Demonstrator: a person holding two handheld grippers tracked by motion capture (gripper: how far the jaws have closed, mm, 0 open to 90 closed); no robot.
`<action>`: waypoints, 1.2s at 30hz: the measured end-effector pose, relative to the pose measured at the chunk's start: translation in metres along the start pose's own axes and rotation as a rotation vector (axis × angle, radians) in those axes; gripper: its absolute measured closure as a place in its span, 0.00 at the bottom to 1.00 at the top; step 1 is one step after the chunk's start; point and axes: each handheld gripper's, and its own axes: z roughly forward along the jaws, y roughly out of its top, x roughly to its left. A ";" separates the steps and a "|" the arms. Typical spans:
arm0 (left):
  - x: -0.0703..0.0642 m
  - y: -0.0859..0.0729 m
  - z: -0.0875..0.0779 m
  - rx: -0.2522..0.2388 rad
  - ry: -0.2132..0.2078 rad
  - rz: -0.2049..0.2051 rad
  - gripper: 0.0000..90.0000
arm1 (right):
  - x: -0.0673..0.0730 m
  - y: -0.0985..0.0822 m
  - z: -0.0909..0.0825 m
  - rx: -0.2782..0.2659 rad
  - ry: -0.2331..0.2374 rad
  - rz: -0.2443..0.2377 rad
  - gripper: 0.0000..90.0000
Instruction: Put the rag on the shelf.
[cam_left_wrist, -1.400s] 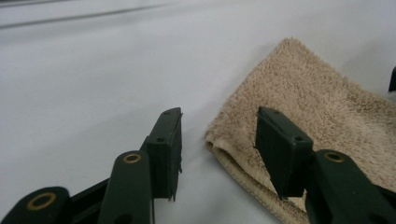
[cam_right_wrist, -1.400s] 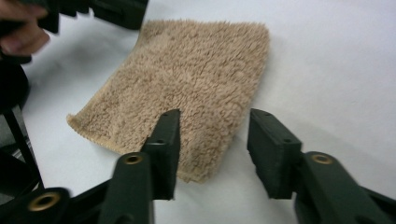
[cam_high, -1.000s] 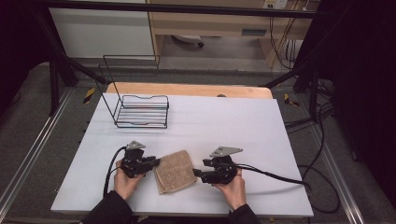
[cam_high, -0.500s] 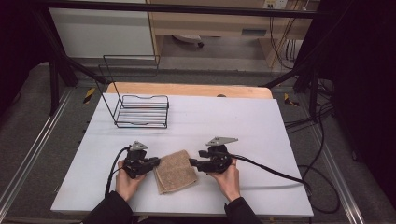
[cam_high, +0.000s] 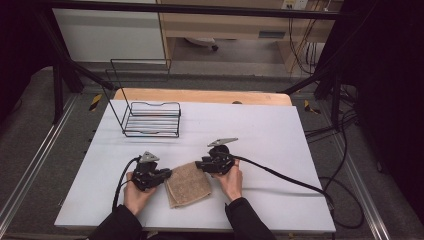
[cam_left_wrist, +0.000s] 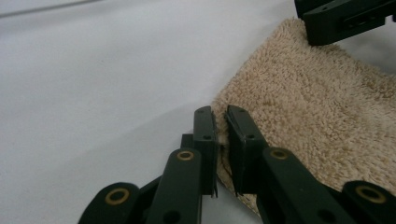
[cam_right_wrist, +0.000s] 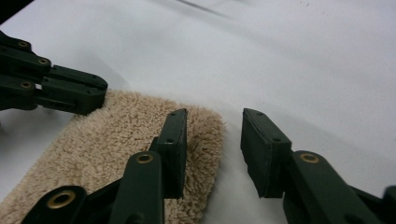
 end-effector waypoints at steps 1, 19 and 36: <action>0.000 0.000 0.000 0.000 0.000 0.001 0.91 | 0.000 0.000 0.001 0.004 0.002 -0.004 0.72; 0.001 0.001 -0.002 -0.012 -0.010 -0.030 0.93 | 0.000 -0.002 0.004 0.039 0.053 0.023 0.94; -0.012 0.009 -0.032 -0.147 -0.076 0.007 0.94 | 0.017 0.001 -0.034 -0.062 0.032 -0.049 0.95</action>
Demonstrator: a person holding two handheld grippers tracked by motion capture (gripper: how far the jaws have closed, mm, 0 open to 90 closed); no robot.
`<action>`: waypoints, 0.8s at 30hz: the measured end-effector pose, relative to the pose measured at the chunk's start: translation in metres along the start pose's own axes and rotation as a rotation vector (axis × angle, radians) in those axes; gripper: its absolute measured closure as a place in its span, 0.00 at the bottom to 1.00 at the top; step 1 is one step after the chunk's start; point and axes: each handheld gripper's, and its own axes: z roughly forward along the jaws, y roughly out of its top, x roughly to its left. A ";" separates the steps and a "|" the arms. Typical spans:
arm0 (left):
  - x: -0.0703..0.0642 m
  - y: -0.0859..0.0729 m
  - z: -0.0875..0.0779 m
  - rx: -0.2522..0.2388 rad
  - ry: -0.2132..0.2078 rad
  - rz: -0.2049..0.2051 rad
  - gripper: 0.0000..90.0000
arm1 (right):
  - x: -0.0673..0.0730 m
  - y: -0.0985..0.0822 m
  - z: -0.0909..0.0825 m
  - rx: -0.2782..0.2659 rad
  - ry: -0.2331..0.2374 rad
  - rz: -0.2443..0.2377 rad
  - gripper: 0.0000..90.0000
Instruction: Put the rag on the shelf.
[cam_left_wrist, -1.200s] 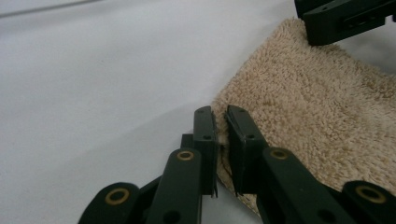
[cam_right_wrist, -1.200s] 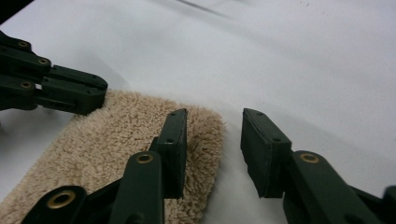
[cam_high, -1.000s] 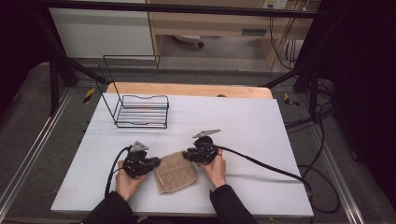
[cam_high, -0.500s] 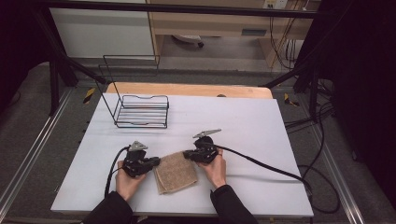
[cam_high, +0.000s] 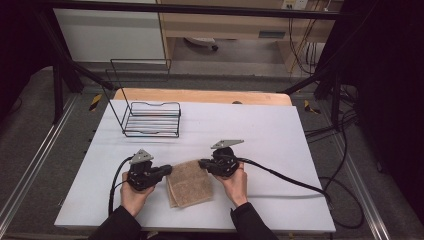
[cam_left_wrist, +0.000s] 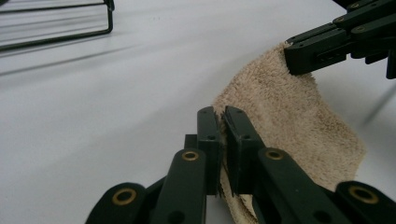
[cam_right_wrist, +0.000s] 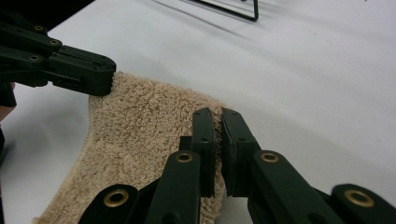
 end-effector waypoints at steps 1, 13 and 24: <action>-0.001 0.001 -0.002 -0.006 -0.002 0.001 0.94 | 0.001 0.000 -0.002 -0.007 0.002 0.002 0.95; -0.005 0.010 -0.015 -0.057 -0.004 0.024 0.94 | 0.011 0.003 -0.022 -0.094 0.022 -0.022 0.95; -0.010 0.022 -0.024 -0.099 -0.015 0.044 0.94 | 0.019 0.010 -0.041 -0.177 0.011 -0.061 0.95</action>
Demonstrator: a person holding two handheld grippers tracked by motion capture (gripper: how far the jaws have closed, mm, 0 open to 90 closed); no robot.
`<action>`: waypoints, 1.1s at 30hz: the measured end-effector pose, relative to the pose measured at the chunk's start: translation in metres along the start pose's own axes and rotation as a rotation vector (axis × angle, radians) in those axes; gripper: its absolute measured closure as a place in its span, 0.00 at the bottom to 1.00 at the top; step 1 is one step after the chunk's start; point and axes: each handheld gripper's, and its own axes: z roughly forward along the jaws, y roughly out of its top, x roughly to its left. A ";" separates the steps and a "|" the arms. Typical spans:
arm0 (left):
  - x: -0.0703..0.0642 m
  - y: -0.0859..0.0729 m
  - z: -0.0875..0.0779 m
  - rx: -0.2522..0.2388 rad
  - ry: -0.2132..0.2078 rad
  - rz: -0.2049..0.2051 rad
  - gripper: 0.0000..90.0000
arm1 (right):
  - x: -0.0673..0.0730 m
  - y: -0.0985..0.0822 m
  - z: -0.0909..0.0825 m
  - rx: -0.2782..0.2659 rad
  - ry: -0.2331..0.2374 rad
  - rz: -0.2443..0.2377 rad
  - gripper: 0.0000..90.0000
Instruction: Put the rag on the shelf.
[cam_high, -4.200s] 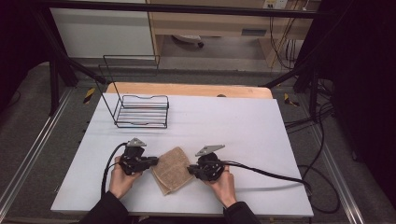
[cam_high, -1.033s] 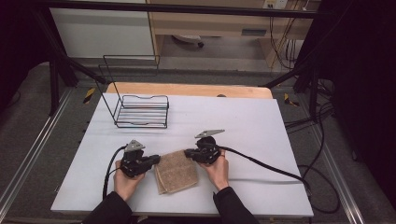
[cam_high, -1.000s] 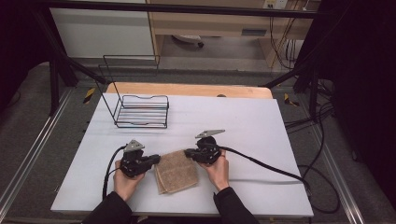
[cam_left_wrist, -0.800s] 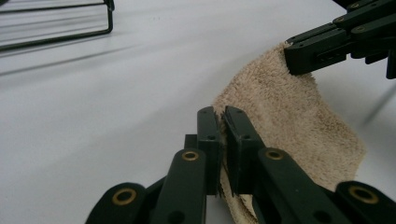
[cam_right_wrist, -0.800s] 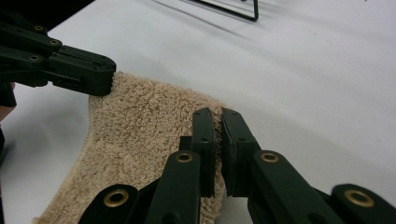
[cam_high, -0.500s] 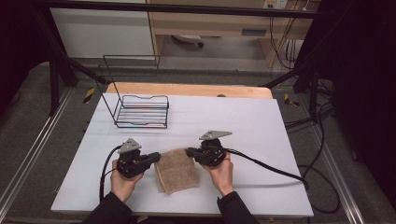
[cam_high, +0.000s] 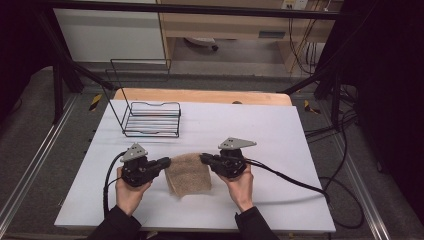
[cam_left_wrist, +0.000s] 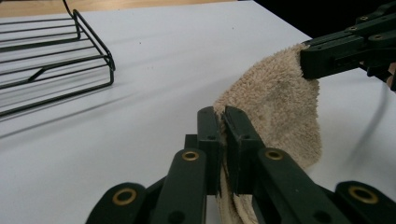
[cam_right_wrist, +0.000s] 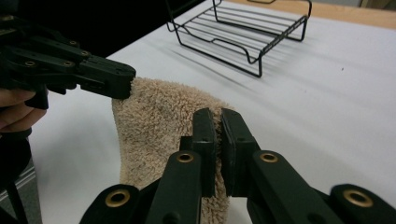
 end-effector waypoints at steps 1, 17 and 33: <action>0.000 0.001 -0.001 -0.003 0.000 0.000 0.94 | 0.001 0.001 -0.001 -0.005 0.003 -0.003 0.95; 0.008 0.023 -0.019 -0.072 0.007 0.036 0.94 | 0.011 0.023 -0.006 -0.107 0.000 -0.025 0.95; 0.017 0.047 -0.040 -0.154 0.046 0.051 0.94 | 0.024 0.054 -0.002 -0.185 -0.016 -0.066 0.95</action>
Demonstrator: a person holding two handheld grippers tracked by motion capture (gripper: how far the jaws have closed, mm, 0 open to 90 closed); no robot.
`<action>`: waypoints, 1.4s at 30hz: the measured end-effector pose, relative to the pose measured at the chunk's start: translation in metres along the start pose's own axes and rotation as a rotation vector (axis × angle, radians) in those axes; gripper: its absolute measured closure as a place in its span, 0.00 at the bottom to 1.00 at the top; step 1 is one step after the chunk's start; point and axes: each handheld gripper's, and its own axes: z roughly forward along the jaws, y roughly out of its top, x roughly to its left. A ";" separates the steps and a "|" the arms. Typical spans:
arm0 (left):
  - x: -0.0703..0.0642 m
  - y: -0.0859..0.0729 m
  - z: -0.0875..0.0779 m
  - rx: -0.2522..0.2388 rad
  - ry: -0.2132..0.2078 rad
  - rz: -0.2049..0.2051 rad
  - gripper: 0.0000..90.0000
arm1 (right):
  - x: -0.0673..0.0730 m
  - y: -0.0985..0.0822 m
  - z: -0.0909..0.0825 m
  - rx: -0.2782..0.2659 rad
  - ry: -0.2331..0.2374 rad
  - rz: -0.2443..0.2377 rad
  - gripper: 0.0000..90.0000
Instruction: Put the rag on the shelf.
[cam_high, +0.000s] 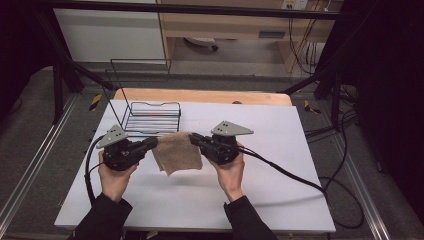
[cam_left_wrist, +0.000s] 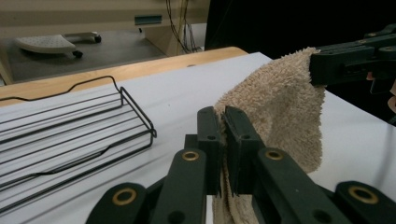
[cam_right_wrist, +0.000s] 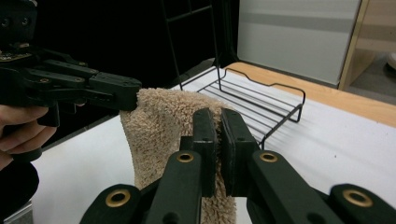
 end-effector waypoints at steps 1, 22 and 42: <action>0.001 0.001 -0.001 -0.006 0.001 -0.005 0.94 | 0.000 0.001 0.001 -0.003 0.001 0.002 0.95; 0.017 0.016 -0.015 -0.095 0.037 -0.014 0.94 | 0.009 0.022 0.018 -0.079 -0.004 -0.013 0.95; 0.034 0.038 -0.032 -0.158 0.076 -0.016 0.94 | 0.019 0.052 0.037 -0.131 -0.003 -0.049 0.95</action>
